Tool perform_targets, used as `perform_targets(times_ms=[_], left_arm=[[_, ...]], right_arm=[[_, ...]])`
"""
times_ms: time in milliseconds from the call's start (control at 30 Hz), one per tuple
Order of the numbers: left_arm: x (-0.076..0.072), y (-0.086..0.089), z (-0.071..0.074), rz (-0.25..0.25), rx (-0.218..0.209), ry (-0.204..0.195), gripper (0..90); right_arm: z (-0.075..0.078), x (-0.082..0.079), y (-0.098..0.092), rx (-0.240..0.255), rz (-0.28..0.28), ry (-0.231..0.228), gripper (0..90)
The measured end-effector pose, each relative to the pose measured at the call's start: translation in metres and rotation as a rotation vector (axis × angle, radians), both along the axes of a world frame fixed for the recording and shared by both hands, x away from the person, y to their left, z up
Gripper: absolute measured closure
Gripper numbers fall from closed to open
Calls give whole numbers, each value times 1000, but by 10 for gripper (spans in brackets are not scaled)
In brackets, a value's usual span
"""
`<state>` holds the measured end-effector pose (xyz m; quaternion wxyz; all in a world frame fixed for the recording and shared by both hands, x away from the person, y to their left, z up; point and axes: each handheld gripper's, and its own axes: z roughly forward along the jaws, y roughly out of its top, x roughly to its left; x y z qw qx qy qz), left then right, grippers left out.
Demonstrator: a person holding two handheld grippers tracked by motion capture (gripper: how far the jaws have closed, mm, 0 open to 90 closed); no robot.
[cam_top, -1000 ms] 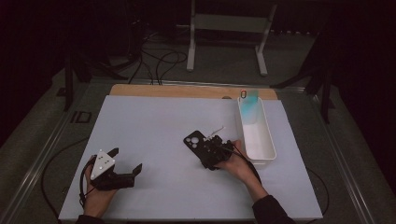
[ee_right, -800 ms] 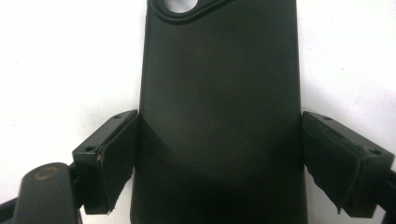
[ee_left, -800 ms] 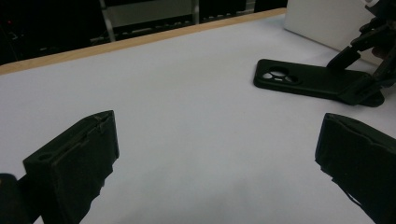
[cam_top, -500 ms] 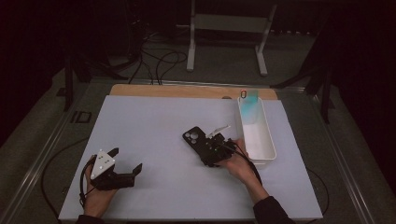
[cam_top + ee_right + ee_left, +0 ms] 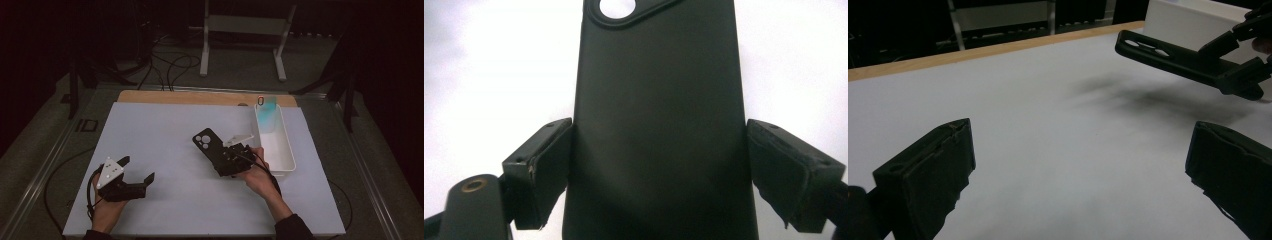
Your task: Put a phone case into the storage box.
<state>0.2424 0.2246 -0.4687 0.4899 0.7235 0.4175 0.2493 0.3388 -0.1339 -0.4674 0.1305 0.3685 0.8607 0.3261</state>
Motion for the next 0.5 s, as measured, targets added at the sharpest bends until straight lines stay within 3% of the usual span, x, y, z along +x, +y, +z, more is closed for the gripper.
perform_targets(times_ms=[300,500], left_arm=[[4,-5,9,-12,6,-4,1],[12,-12,17,-40,0,19,1]], right_arm=[[13,-4,-2,48,-5,-41,148],[22,-8,0,82,-1,-71,147]])
